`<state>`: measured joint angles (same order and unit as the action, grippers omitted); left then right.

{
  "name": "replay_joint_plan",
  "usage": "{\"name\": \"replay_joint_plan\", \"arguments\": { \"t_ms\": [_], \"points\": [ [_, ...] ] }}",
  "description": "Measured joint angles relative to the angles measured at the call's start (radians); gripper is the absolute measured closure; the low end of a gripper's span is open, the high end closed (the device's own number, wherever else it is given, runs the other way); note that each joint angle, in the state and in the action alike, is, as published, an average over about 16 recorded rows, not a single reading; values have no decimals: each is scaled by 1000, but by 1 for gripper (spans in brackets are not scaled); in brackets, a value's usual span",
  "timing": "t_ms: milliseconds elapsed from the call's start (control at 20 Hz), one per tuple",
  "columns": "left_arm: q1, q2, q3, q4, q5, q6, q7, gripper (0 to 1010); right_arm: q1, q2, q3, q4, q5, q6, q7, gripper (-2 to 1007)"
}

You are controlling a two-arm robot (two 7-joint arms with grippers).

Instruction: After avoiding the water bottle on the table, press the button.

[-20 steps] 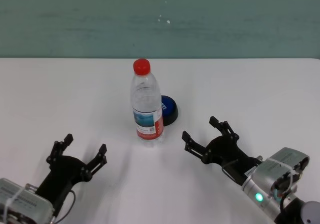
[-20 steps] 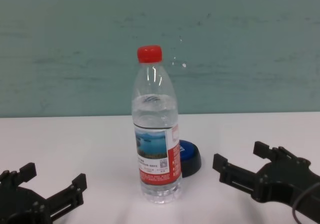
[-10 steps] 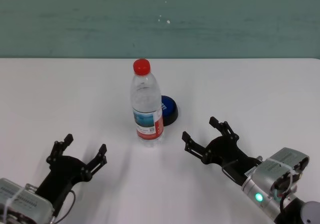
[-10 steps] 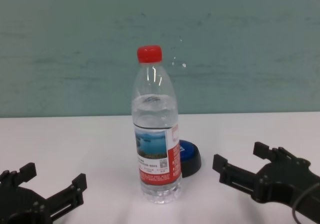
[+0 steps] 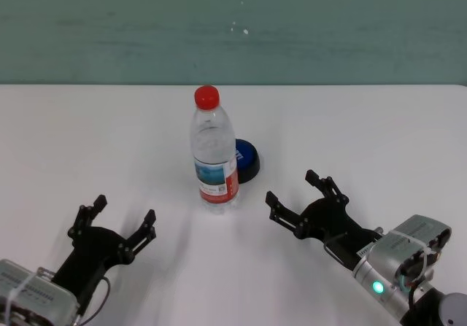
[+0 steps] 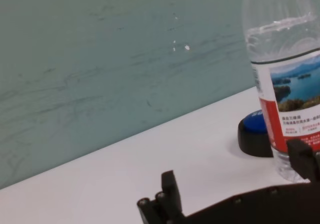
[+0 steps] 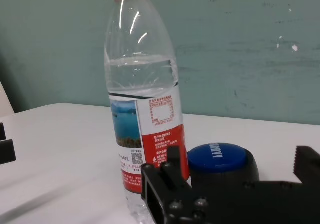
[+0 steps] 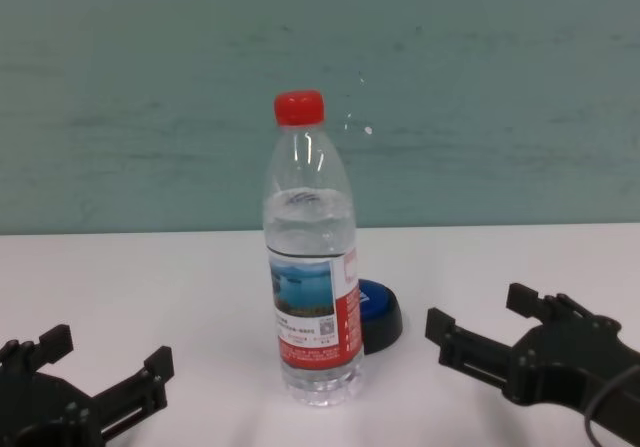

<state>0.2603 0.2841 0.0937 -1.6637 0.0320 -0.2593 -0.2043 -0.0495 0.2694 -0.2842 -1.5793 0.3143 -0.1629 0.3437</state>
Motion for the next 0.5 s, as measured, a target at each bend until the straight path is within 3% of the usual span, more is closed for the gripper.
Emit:
{"name": "replay_joint_plan", "arguments": {
  "t_ms": [500],
  "points": [
    [0,0,0,0,0,0,0,10,0,0,0,0,0,0,0,1]
  ]
}}
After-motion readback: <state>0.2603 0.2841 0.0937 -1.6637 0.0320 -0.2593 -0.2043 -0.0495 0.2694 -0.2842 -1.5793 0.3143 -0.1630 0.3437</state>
